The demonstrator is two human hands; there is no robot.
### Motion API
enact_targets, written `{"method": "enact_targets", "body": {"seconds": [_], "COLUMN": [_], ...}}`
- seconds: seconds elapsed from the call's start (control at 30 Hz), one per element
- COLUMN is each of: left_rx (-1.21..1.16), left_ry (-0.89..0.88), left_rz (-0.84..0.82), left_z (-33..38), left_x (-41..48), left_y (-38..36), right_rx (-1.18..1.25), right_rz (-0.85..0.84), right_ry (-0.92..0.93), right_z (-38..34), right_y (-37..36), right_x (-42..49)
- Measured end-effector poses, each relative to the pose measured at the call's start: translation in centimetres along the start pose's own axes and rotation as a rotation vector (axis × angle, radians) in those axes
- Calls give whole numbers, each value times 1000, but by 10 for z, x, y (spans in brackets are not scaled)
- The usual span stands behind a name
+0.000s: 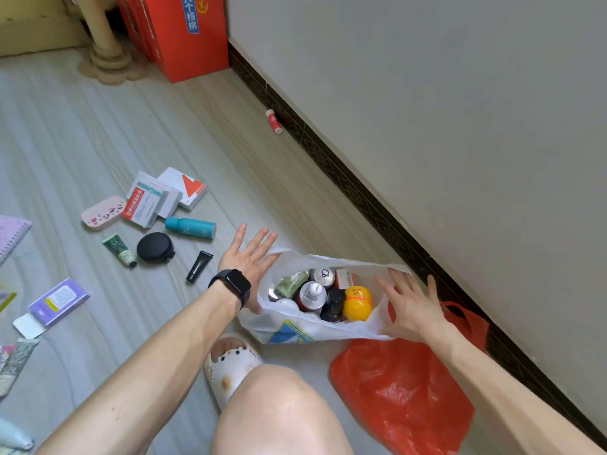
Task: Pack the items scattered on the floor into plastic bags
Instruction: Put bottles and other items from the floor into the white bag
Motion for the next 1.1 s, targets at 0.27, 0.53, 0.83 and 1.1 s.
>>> {"method": "enact_targets", "body": {"seconds": [0.27,0.53,0.83,1.1], "left_rx": [-465,-414,-574,-837], "left_ry": [-41,198,689,849], "left_rz": [186,186,91,-7], "left_z": [9,-90,-216,-213], "left_x": [-35,-124,-284,-312], "left_y": [67,61,-66,-213], "right_rx": [315,673,541,420], "right_rz": [339,524,551,445], "right_ry": [170,498,780,865], "right_z": [-51,-161,-300,-411], "right_y": [84,172,236,226], "right_x": [-41,-72,-82,-33]}}
Point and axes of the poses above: each hand's wrist, its own x-axis towards the middle knuckle, its own y-axis out of the back of the hand, z = x × y, the point moved 10 cm from there along x, towards the middle knuckle, and after that the axes turned 5 degrees about -y, right-handed, at the moved point
